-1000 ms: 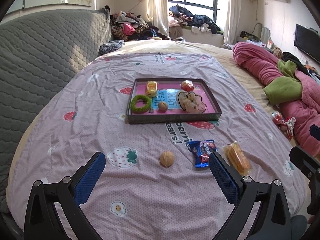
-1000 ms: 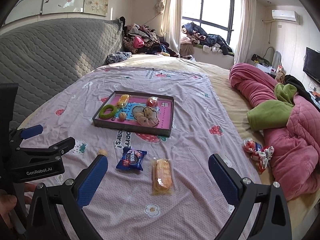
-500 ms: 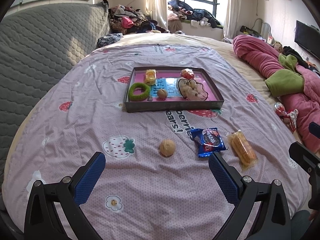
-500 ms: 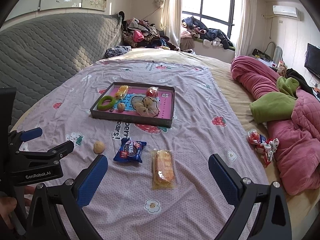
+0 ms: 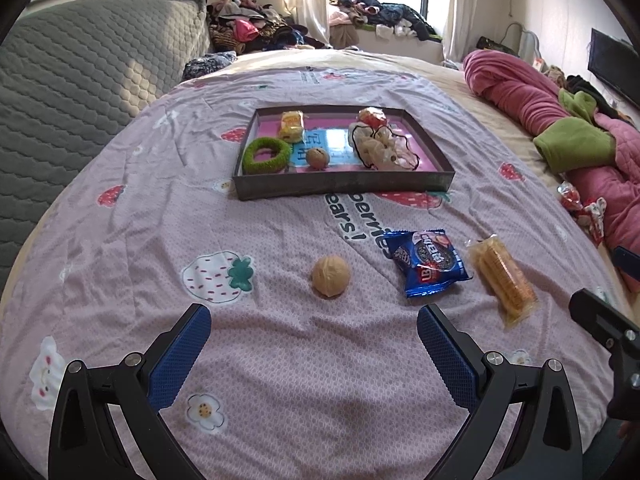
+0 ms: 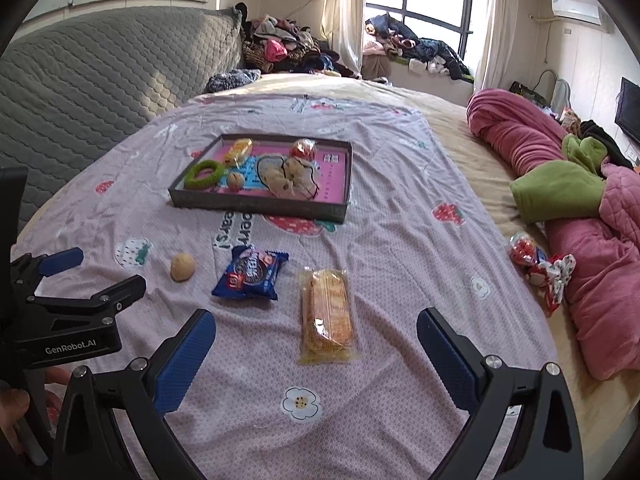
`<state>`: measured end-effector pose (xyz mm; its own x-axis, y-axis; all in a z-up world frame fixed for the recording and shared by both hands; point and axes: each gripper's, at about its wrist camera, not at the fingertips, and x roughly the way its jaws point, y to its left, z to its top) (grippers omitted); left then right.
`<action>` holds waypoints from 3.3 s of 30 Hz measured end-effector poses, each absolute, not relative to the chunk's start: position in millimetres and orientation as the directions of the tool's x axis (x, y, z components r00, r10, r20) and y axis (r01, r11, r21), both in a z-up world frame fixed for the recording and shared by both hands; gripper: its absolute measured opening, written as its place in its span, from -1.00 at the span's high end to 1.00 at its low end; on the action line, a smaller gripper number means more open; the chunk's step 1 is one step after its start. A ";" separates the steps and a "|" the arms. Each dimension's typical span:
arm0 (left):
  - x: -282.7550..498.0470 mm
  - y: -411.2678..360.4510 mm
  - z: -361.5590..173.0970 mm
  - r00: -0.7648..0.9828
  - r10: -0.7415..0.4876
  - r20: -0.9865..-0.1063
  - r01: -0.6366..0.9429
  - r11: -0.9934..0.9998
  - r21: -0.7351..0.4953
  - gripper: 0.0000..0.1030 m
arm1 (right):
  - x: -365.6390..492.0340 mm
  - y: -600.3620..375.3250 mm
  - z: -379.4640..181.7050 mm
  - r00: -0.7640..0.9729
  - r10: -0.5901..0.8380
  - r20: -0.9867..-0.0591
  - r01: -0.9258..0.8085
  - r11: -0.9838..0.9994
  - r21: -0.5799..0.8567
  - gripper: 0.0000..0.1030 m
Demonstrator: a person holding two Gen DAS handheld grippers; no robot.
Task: Organize objects
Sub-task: 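Move the left tool toward the walnut while the right tool approaches the orange cake packet, then grasp the walnut with the left tool while the right tool grasps the orange cake packet, then lift and carry the walnut and cake packet over the tray with both tools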
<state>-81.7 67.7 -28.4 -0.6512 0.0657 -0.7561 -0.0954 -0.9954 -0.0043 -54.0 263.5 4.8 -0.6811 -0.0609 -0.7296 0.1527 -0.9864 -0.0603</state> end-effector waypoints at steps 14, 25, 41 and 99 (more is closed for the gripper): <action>-121.0 69.4 -69.8 -0.622 0.060 -0.781 -0.087 -0.996 -0.007 -0.99 | -88.9 275.6 -46.2 -0.628 -0.032 -0.778 0.129 -0.990 -0.063 -0.97; -145.1 69.9 -87.8 -0.605 0.067 -0.794 -0.093 -0.996 -0.012 -0.90 | -115.5 276.9 -72.8 -0.592 -0.030 -0.805 0.123 -0.991 -0.053 -0.90; -157.0 84.5 -99.8 -0.579 0.122 -0.806 -0.141 -0.989 -0.049 0.35 | -127.5 280.5 -90.8 -0.555 -0.117 -0.824 0.163 -0.986 0.030 0.16; -170.7 69.5 61.5 -0.746 0.109 -0.657 -0.114 -0.993 -0.036 0.35 | -146.7 221.1 86.4 -0.749 -0.206 -0.630 0.257 -0.966 0.009 0.20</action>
